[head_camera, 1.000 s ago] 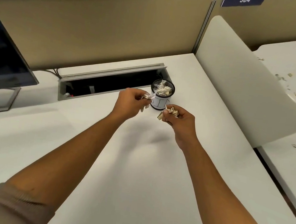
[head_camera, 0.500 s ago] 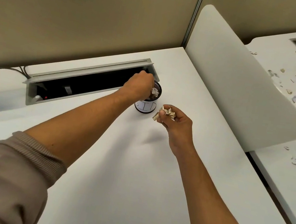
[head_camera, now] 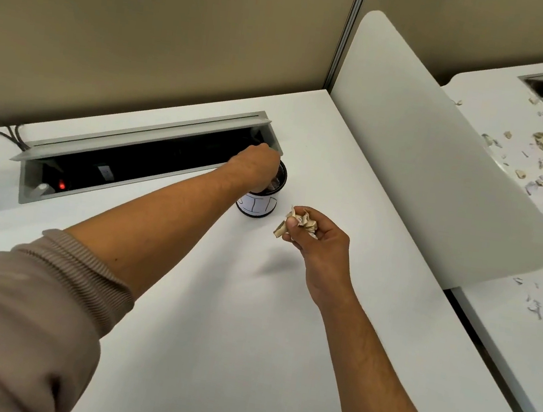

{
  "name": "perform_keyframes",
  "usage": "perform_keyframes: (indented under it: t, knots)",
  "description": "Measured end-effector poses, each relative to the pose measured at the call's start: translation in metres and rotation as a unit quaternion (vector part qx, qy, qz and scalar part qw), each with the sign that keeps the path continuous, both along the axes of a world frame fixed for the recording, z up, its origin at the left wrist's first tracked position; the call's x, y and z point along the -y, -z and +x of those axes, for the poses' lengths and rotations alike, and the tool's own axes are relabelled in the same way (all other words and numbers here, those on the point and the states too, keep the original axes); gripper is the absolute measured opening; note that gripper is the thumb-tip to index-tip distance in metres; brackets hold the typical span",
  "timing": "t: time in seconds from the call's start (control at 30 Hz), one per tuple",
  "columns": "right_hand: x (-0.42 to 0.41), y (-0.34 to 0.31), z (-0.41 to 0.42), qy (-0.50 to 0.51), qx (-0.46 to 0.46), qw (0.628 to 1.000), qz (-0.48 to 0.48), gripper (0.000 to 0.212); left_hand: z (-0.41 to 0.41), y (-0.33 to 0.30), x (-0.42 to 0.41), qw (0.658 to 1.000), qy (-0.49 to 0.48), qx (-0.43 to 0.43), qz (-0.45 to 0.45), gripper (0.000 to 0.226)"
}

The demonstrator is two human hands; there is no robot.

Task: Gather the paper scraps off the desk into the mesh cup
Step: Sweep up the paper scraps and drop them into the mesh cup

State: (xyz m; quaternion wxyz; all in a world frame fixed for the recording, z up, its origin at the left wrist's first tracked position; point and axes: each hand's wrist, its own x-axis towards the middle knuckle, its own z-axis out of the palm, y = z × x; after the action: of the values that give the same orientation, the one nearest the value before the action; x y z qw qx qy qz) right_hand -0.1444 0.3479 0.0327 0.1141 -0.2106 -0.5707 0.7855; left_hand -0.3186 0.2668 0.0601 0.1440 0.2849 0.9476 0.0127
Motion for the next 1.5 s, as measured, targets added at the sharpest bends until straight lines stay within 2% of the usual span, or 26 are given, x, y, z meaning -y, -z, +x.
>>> perform_keyframes:
  t: [0.3,0.43,0.53,0.67,0.87,1.07,1.23,1.37,1.43,1.5]
  knots:
    - [-0.002,-0.003,0.01,-0.002,-0.011,1.0,0.007,0.015,-0.002,-0.039,0.016,0.997,0.015,0.01,0.07,0.022]
    - [-0.001,-0.003,0.011,-0.001,-0.004,1.0,0.01,0.016,-0.004,-0.055,0.023,0.997,0.031,0.015,0.071,0.038]
    - [-0.001,-0.002,0.011,0.004,0.002,1.0,0.01,0.016,-0.007,-0.056,0.023,0.996,0.02,0.005,0.09,0.027]
    - [-0.001,0.0,0.011,0.004,0.006,1.0,0.009,0.016,-0.001,-0.038,0.02,0.998,0.031,0.029,0.055,0.01]
    - [-0.005,0.003,0.01,0.0,0.011,1.0,0.02,0.015,0.005,-0.008,0.012,0.999,0.034,0.008,0.023,0.015]
    - [-0.011,-0.004,0.001,0.005,0.008,1.0,0.024,0.016,0.001,-0.012,0.015,0.999,0.045,0.0,0.031,0.019]
    - [-0.012,-0.017,-0.019,0.0,0.003,0.999,0.041,0.019,-0.007,-0.03,0.038,0.989,-0.001,0.039,0.141,0.01]
    - [-0.012,-0.03,-0.045,-0.014,-0.002,0.997,0.076,0.016,-0.005,-0.031,0.057,0.955,-0.123,0.002,0.27,0.008]
    - [-0.012,-0.035,-0.061,-0.022,0.012,0.993,0.118,0.017,-0.002,-0.023,0.064,0.933,-0.176,0.016,0.313,0.009]
    - [-0.012,-0.037,-0.078,-0.027,0.044,0.978,0.204,0.019,0.003,-0.014,0.07,0.918,-0.21,0.069,0.329,0.015]
